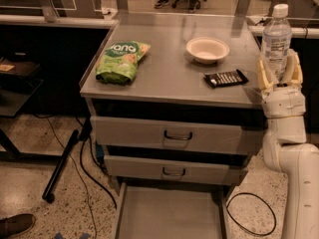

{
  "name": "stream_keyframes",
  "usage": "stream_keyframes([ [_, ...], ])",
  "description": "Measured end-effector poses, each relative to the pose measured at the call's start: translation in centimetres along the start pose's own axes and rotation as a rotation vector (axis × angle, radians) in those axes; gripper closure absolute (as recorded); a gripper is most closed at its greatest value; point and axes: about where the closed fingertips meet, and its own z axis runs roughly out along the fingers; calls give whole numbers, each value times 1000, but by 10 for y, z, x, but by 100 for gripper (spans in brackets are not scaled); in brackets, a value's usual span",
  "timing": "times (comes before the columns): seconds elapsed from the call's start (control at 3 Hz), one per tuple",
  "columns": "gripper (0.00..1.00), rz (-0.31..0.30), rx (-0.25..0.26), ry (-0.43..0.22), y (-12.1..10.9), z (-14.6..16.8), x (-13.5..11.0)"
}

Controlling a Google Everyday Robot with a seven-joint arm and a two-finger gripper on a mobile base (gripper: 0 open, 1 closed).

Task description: Pick blue plastic bottle from bottom drawer and place on counter

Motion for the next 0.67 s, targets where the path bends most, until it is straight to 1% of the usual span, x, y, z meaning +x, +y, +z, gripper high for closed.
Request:
stream_keyframes([
  [0.33,100,-6,38,31,-7,-13,-9],
  [0.67,100,1,72,66,-9,-24,-15],
])
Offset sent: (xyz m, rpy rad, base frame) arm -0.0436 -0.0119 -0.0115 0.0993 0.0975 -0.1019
